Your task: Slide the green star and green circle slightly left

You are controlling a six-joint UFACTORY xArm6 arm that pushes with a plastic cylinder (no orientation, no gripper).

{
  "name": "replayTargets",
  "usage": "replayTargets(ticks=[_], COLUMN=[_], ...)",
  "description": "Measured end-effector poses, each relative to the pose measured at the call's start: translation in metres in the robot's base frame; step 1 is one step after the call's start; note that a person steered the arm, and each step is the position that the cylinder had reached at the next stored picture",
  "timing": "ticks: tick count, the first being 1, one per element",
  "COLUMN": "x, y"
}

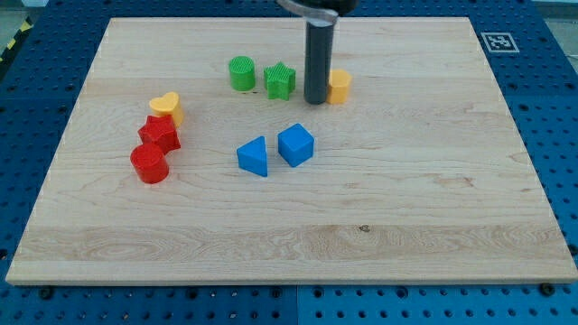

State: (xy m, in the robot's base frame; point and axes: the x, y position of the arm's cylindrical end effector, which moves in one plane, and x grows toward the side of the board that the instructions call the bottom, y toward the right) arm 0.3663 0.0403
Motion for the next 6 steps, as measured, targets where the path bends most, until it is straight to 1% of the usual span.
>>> replayTargets(ticks=[1, 2, 3, 5, 6], x=[-0.022, -0.026, -0.019, -0.017, -0.017], y=[-0.006, -0.024, -0.045, -0.128, -0.141])
